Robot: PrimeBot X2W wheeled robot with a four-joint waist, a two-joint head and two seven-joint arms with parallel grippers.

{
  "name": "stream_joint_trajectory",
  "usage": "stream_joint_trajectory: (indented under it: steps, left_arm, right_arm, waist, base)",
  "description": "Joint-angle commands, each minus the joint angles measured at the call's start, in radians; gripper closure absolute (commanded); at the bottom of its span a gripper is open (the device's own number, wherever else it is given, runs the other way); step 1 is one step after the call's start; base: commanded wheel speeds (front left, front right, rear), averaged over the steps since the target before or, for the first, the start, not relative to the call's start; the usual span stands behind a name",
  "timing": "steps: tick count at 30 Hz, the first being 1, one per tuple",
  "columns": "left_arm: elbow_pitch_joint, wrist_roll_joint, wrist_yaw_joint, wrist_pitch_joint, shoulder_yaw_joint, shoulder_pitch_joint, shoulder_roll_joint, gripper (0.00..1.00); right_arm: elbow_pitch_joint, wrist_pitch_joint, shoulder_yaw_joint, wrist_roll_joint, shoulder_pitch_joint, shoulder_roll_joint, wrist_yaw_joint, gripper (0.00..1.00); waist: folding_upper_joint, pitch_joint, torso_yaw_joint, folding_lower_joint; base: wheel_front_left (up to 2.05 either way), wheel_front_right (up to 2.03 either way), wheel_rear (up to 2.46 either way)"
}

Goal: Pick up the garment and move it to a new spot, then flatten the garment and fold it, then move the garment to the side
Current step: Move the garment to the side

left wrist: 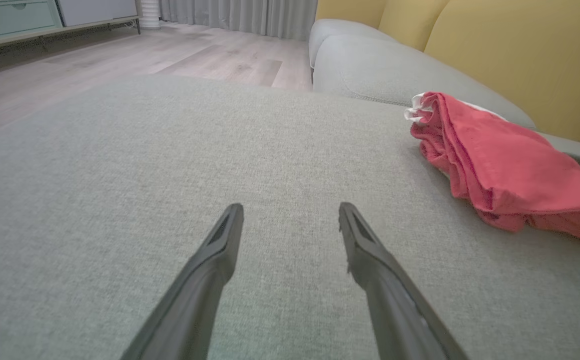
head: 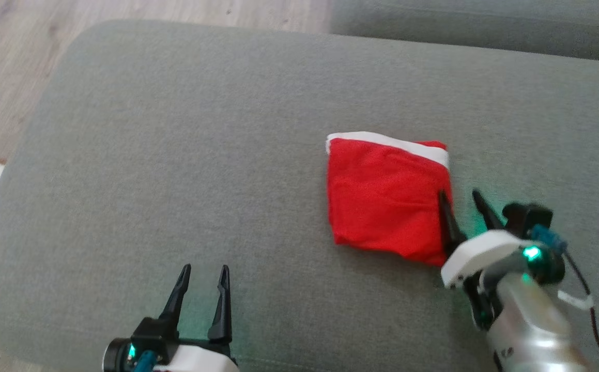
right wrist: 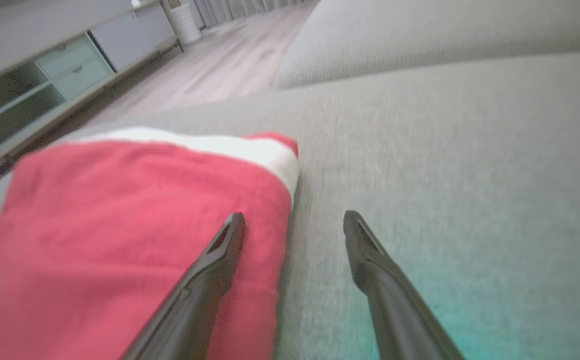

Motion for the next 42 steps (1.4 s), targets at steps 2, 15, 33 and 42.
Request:
stream_joint_trajectory:
  steps: [2,15,33,42]
  left_arm:
    - [-0.027,-0.012,0.000,-0.005,0.017,-0.035,0.002,0.00]
    - [-0.041,0.012,-0.015,-0.005,0.042,-0.061,0.002,0.00]
    - [-0.024,0.033,-0.084,-0.005,0.014,-0.174,0.002,0.00]
    - [0.006,0.028,-0.097,-0.005,-0.017,-0.202,0.002,0.00]
  right_arm:
    - [0.049,-0.011,0.027,0.008,-0.019,0.001,-0.001,0.00]
    - [0.032,-0.011,0.043,0.019,-0.029,0.001,-0.001,1.00]
    - [-0.168,-0.011,0.194,0.135,0.038,0.001,-0.001,1.00]
    - [-0.181,-0.011,0.169,0.080,0.010,0.001,-0.001,1.00]
  waist:
    - [0.0000,0.024,0.027,-0.0002]
    - [0.0000,0.008,-0.184,-0.0002]
    - [0.0000,0.038,-0.738,-0.0002]
    - [0.0000,0.066,-0.744,-0.0002]
  base:
    - [0.00,0.00,0.00]
    - [0.00,0.00,0.00]
    - [0.00,0.00,0.00]
    - [0.00,0.00,0.00]
